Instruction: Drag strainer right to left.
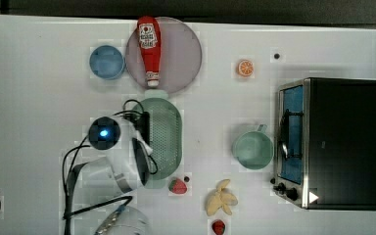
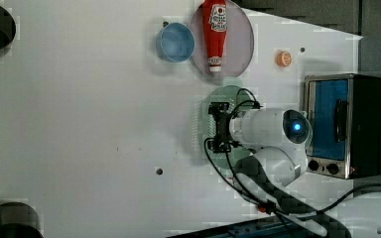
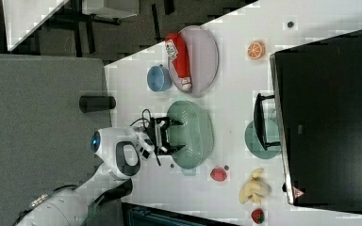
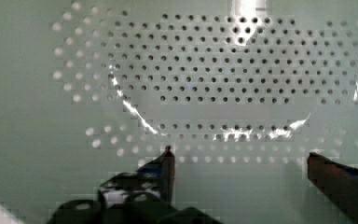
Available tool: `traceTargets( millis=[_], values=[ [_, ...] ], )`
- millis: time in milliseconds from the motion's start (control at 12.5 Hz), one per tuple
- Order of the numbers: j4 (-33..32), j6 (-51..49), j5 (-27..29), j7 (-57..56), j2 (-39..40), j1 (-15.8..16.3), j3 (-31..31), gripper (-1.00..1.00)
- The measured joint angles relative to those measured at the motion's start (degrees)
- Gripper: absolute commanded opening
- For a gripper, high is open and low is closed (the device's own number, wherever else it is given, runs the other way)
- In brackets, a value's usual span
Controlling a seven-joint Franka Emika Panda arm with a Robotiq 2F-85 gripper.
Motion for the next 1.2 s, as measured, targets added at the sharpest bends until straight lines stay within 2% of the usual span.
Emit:
traceTargets(
  millis=[80, 400, 720, 960, 1200],
  values=[
    [1.3, -0.1, -1.4, 1.7, 1.0, 0.6, 0.6, 1.0],
    [7.7, -4.3, -0.4, 4.9, 5.4, 5.1, 1.3, 1.0],
    [11.9, -4.1, 5.4, 6.5, 8.0, 7.4, 2.4, 1.0],
    [14.9, -5.5, 6.0, 6.5, 9.7, 9.1, 2.6, 1.0],
    [19.2, -5.2, 9.0, 6.8, 12.5, 11.0, 2.1, 1.0]
  ],
)
